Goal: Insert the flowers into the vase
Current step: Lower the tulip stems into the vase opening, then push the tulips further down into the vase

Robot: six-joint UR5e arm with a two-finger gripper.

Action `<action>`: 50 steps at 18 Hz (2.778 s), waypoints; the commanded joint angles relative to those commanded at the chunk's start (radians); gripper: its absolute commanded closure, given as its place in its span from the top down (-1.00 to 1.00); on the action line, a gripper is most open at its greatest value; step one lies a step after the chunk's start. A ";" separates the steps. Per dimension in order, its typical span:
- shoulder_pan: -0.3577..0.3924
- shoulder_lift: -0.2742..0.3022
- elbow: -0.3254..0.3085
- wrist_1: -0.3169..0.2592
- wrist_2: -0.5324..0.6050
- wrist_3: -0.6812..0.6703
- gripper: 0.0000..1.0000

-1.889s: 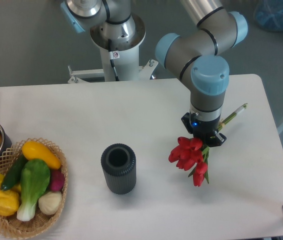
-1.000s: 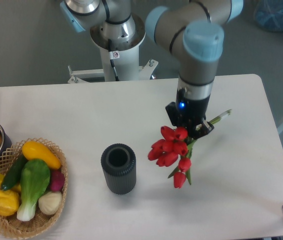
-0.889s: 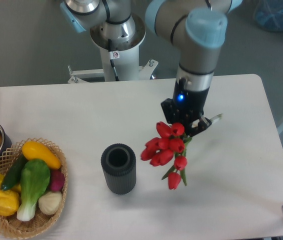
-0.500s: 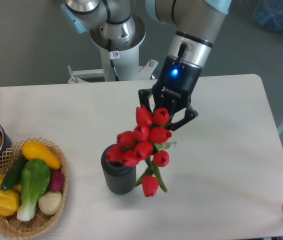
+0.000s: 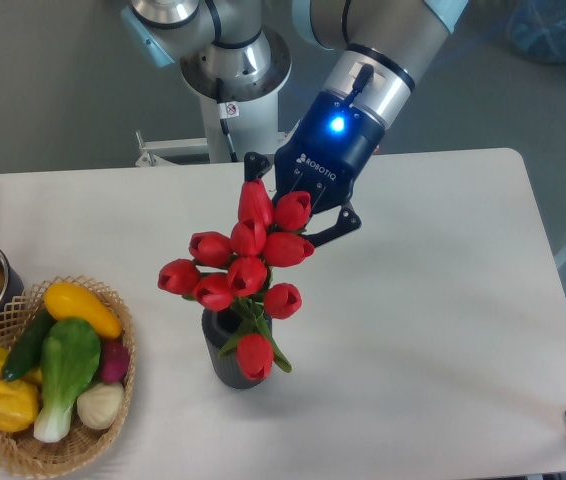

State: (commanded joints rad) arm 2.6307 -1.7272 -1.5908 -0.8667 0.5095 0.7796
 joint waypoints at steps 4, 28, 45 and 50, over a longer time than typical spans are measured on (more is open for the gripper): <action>0.055 -0.009 -0.008 0.006 -0.196 -0.045 -0.90; 0.063 -0.069 -0.021 0.032 -0.230 0.021 -0.90; 0.055 -0.075 -0.084 0.035 -0.220 0.059 -0.89; 0.054 -0.078 -0.109 0.035 -0.215 0.105 -0.85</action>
State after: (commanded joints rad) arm 2.6845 -1.8055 -1.6996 -0.8314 0.2945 0.8850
